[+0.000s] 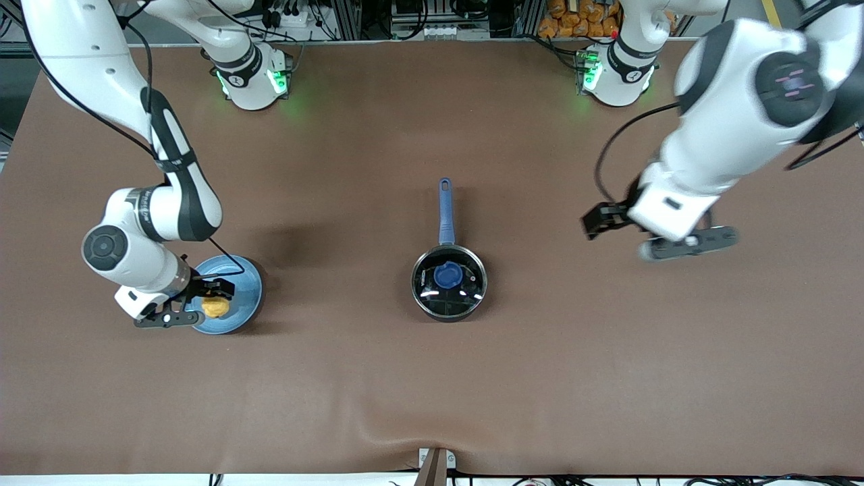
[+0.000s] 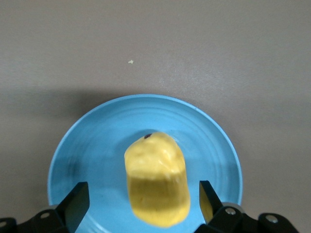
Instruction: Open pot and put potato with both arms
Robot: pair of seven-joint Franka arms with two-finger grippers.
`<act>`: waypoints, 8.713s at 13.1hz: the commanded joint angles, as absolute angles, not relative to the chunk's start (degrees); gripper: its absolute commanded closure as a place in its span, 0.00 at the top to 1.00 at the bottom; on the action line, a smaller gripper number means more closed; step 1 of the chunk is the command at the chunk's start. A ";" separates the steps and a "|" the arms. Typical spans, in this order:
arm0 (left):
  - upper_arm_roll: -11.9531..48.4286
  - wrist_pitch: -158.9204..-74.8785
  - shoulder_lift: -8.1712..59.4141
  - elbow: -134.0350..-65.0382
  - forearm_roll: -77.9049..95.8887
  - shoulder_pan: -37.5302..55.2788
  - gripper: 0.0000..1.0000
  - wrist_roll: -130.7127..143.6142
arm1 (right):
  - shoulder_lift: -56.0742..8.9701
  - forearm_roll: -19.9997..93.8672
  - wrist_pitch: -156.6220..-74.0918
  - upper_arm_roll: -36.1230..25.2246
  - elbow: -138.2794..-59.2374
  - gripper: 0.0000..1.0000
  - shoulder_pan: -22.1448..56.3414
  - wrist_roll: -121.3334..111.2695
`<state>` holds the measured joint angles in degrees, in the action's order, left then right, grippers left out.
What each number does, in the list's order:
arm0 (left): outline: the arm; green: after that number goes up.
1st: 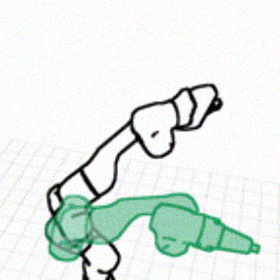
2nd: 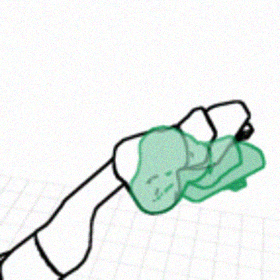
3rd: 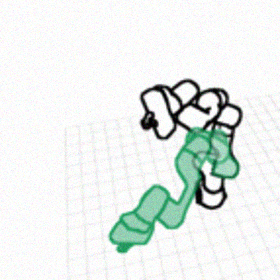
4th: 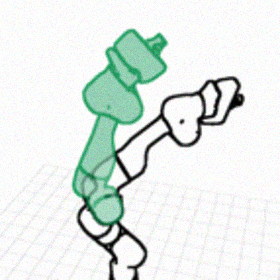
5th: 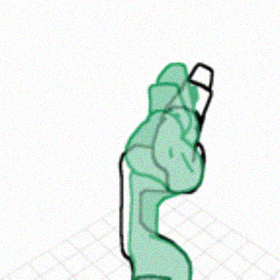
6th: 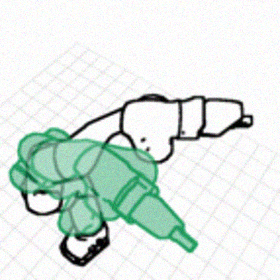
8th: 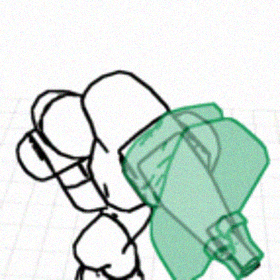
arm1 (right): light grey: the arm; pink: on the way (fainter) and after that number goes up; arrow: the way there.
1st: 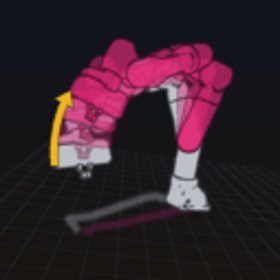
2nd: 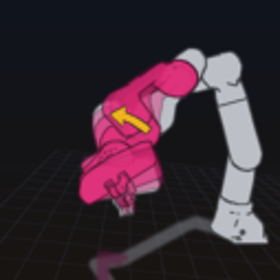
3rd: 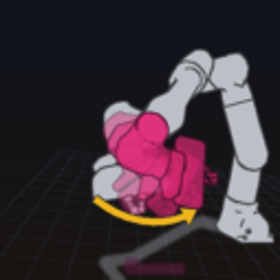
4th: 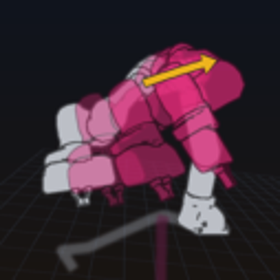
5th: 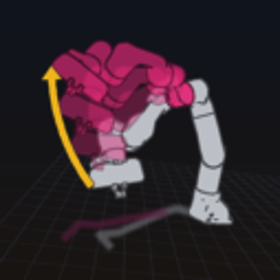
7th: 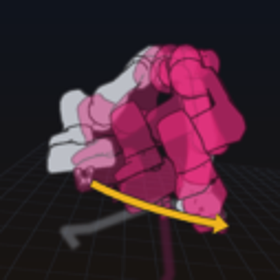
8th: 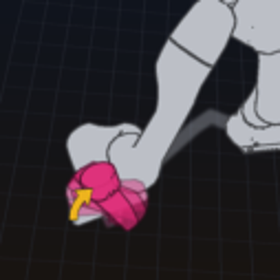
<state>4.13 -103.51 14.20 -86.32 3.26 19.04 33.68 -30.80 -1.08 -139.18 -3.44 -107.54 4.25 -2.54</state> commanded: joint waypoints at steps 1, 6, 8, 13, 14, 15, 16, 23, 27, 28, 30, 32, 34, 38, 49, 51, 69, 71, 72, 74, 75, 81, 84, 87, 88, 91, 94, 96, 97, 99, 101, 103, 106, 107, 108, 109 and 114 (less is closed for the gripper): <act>3.52 -108.26 18.61 -84.38 0.19 24.59 1.00 42.50 | -32.69 -1.41 -142.46 -3.16 -107.93 1.00 3.87 -3.69; 3.43 -113.27 28.99 -80.25 -5.80 34.96 1.00 54.21 | -34.45 -2.19 -143.71 -3.16 -107.41 0.54 3.78 -9.09; 3.25 -115.39 31.54 -79.46 -5.80 37.69 1.00 55.80 | -34.28 -1.85 -143.44 -3.25 -106.44 0.18 2.91 -15.98; 1.67 -124.00 37.70 -79.19 -7.03 41.48 1.00 57.48 | -33.84 -1.23 -143.44 -2.90 -106.00 0.00 0.62 -11.45; 1.58 -124.88 38.31 -79.19 -7.03 41.48 1.00 57.48 | -33.58 -1.14 -142.92 -2.81 -106.00 0.00 0.79 -9.51; 1.58 -125.85 38.76 -79.19 -7.03 41.48 1.00 57.48 | -33.31 -0.53 -141.26 -1.86 -105.65 0.00 0.79 -7.40; 1.58 -126.64 39.28 -79.19 -7.03 41.48 1.00 57.48 | -32.61 1.73 -139.07 -1.24 -104.43 0.00 0.79 -6.34; 0.18 -131.57 42.27 -79.19 -7.12 41.66 1.00 57.48 | -31.12 8.00 -122.70 -0.62 -95.27 0.00 3.95 4.91; 0.18 -132.19 42.80 -79.19 -7.30 41.75 1.00 58.00 | -29.89 10.71 -122.78 -0.35 -95.10 0.00 7.90 12.38; 0.18 -132.27 42.80 -79.19 -7.38 41.66 0.84 59.84 | -29.71 11.16 -122.70 -0.35 -94.75 0.00 9.13 14.31; 0.18 -132.28 42.80 -79.19 -7.38 41.57 0.44 60.56 | -28.66 11.16 -122.70 -0.44 -94.57 0.00 11.50 18.26; 0.18 -132.36 42.72 -79.19 -7.38 41.57 0.17 60.64 | -26.90 11.16 -122.61 -0.35 -94.75 0.00 13.18 21.78; 0.18 -132.36 42.19 -79.10 -7.29 41.49 0.09 61.34 | -25.85 11.25 -122.61 -0.35 -94.83 0.00 14.93 24.25; 0.18 -132.36 42.71 -79.19 -7.38 41.48 0.08 61.44 | -25.66 12.47 -123.75 -0.35 -93.96 0.00 18.62 30.22; -1.84 -120.96 28.50 -79.54 -6.85 39.82 0.00 61.26 | -27.86 20.74 -130.60 -0.44 -92.11 0.00 25.56 36.39; -1.32 -119.10 24.10 -81.99 -6.50 35.44 0.00 59.25 | -30.66 20.04 -130.87 -0.70 -88.70 0.00 29.43 39.00; -1.32 -137.10 14.84 -115.93 2.64 8.89 0.00 10.11 | -58.00 1.41 -136.76 -1.14 -62.23 0.00 42.18 42.71; -1.32 -142.79 19.75 -115.58 2.64 8.70 0.00 8.35 | -59.23 1.41 -138.07 -1.32 -62.23 0.00 42.97 43.33; -1.32 -145.00 21.43 -115.49 2.64 8.44 0.00 8.35 | -59.85 1.41 -138.95 -1.67 -62.23 0.00 43.50 43.85; -1.32 -146.42 23.20 -115.23 2.64 8.26 0.00 8.26 | -60.73 1.41 -139.74 -1.76 -62.23 0.00 43.86 44.29; -1.32 -147.30 23.99 -115.22 2.64 8.17 0.00 8.26 | -60.82 1.49 -140.01 -1.93 -62.23 0.00 44.12 44.82; -1.32 -151.79 27.16 -115.05 2.64 8.35 0.00 8.35 | -59.94 0.01 -139.14 -3.51 -62.40 1.00 44.38 44.56; -1.23 -151.79 27.77 -114.35 2.64 8.61 0.00 8.53 | -57.58 -0.26 -138.87 -3.52 -62.67 1.00 44.03 44.21; -1.23 -151.79 28.39 -113.91 3.08 8.88 0.00 8.53 | -54.33 -2.19 -132.66 -3.60 -62.75 1.00 43.68 44.30; -1.23 -151.79 28.39 -113.91 3.16 8.88 0.00 8.53 | -52.40 -2.63 -129.41 -3.60 -62.84 1.00 43.33 44.30; -1.23 -151.79 29.00 -113.82 3.16 9.49 0.00 9.22 | -45.64 -2.99 -117.72 -5.00 -62.93 1.00 42.89 43.60; -0.70 -151.87 29.27 -113.47 3.43 9.58 0.00 9.40 | -38.43 -2.64 -108.40 -6.15 -63.02 1.00 39.57 39.74; -0.62 -151.87 29.79 -113.38 3.43 9.58 0.74 9.32 | -33.51 -2.55 -103.12 -6.24 -63.89 1.00 35.79 39.03; -0.62 -151.87 29.79 -113.03 3.43 9.67 0.88 9.32 | -31.05 -2.81 -102.14 -6.41 -65.20 1.00 34.12 39.02; -0.62 -151.70 29.53 -113.11 3.43 9.84 1.00 9.32 | -27.09 -2.55 -100.03 -6.24 -68.10 1.00 29.55 34.14; -0.79 -150.65 27.87 -113.46 2.90 9.93 1.00 9.05 | -24.01 -2.37 -96.44 -6.24 -69.87 1.00 26.03 25.78; -0.97 -144.53 23.49 -113.38 2.64 9.49 1.00 8.70 | -19.45 -2.29 -95.27 -6.24 -73.71 1.00 23.04 23.65; -1.23 -132.66 14.09 -112.68 2.29 8.79 1.00 8.70 | -13.03 -2.02 -95.45 -6.24 -79.96 1.00 19.09 18.91; -1.23 -130.54 11.37 -112.33 2.29 7.92 1.00 8.96 | -10.75 -2.02 -95.54 -6.24 -82.33 1.00 18.12 18.20; -1.14 -127.47 8.47 -111.63 2.20 7.39 1.00 9.23 | -8.55 -2.02 -95.89 -6.24 -84.62 1.00 16.97 17.93; -1.14 -122.57 6.00 -109.62 2.28 7.38 1.00 9.40 | -6.96 -1.93 -95.89 -6.24 -85.77 1.00 15.40 17.76; -1.32 -95.30 4.31 -90.20 2.20 6.16 1.00 9.67 | 2.10 -0.45 -95.71 -6.33 -92.28 1.00 10.73 14.59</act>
